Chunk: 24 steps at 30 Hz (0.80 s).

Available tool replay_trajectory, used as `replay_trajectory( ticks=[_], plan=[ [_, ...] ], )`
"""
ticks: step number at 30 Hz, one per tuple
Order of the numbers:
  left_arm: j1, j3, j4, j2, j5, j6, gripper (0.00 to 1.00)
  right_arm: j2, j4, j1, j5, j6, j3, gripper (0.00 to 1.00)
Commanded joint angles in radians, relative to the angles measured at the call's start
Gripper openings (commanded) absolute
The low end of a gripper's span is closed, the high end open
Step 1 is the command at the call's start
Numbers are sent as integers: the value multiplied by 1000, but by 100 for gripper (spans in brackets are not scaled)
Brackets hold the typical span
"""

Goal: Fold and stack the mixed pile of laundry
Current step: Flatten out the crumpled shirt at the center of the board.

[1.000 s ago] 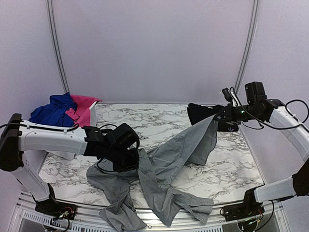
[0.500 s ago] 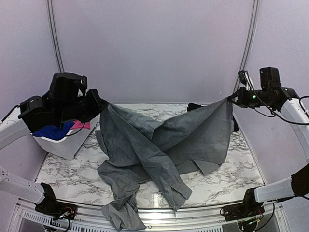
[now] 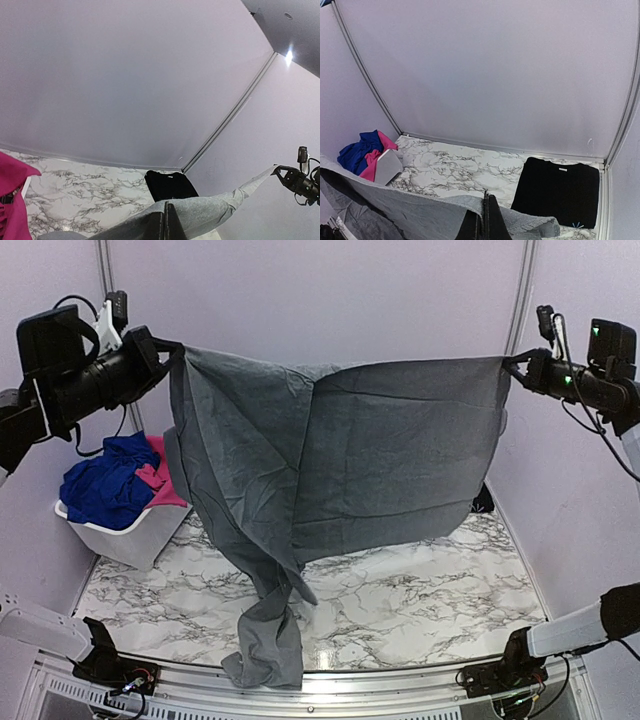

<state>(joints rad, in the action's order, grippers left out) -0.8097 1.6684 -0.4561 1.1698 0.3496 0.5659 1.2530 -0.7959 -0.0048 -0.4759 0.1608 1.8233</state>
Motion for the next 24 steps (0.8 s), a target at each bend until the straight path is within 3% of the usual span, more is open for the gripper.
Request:
replay_trajectory(
  ticks=[1, 15, 18, 24],
  plan=[
    [-2, 95, 35, -21, -84, -125, 0, -72, -3, -13, -79, -10, 117, 0],
    [-89, 233, 81, -47, -265, -161, 0, -247, -9, -13, -178, -4, 215, 0],
    [-90, 237, 76, -50, -189, -166, 0, -255, -38, -12, -116, -15, 186, 0],
    [-89, 182, 31, 3, 105, -189, 0, -220, -68, -13, 89, -30, -4, 0]
  ],
)
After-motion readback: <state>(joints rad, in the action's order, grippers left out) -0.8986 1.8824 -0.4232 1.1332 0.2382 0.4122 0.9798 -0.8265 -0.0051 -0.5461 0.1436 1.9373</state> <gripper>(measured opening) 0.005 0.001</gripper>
